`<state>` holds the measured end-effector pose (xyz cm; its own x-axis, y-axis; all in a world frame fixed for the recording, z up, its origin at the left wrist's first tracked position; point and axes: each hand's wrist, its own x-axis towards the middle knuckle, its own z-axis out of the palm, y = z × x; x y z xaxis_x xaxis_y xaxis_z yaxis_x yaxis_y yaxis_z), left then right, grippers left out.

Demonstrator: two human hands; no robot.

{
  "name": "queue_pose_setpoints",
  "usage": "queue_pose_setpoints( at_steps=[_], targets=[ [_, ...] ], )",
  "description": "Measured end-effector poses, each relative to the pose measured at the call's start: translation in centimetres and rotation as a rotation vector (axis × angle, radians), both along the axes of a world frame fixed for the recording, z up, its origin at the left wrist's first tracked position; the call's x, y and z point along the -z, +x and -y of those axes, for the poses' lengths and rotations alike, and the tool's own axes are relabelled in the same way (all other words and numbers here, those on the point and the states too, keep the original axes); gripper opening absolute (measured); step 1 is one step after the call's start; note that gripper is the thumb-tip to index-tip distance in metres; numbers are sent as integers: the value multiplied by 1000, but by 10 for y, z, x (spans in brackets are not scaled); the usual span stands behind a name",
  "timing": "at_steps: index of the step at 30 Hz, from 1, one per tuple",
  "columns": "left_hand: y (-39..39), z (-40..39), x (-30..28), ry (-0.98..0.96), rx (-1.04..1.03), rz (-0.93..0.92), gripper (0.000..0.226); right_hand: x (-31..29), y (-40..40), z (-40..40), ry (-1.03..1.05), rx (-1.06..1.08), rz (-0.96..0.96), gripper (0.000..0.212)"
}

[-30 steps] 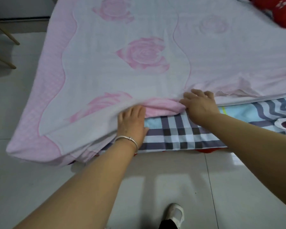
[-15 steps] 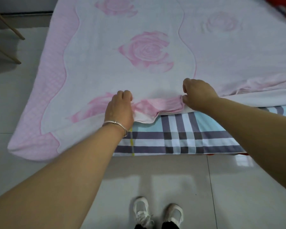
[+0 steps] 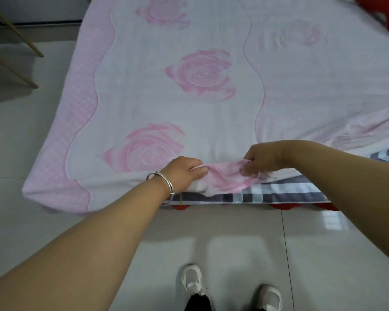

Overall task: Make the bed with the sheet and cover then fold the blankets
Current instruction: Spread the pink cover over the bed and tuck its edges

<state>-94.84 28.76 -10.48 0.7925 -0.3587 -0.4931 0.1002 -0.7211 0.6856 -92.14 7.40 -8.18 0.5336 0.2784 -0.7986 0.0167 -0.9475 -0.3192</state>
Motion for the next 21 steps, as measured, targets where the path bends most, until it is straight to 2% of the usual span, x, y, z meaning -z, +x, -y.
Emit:
queue_pose_setpoints(
  at_steps=[4, 7, 9, 11, 14, 15, 17, 21],
  targets=[
    [-33, 2, 7, 272, 236, -282, 45, 1, -40, -2, 10, -117, -167, 15],
    [-65, 8, 9, 372, 284, -393, 36, 6, -78, -2, 22, -193, -228, 25],
    [-79, 15, 3, 437, 318, -398, 20, 10, -95, -3, 25, -214, -263, 35],
    [-88, 20, -2, 580, 401, -405, 29, 14, -105, -4, 20, -270, -274, 44],
    [-98, 32, -5, 724, 450, -561, 41, 8, -106, 10, 75, -284, -228, 49],
    [-98, 40, -8, 750, 451, -565, 42, 5, -103, 20, 114, -262, -179, 45],
    [-94, 54, -12, 741, 439, -435, 39, -1, -92, 39, 175, -174, -30, 34],
    [-78, 94, -13, 471, 232, -192, 30, -1, -70, 72, 169, 30, 248, 32]
  ],
)
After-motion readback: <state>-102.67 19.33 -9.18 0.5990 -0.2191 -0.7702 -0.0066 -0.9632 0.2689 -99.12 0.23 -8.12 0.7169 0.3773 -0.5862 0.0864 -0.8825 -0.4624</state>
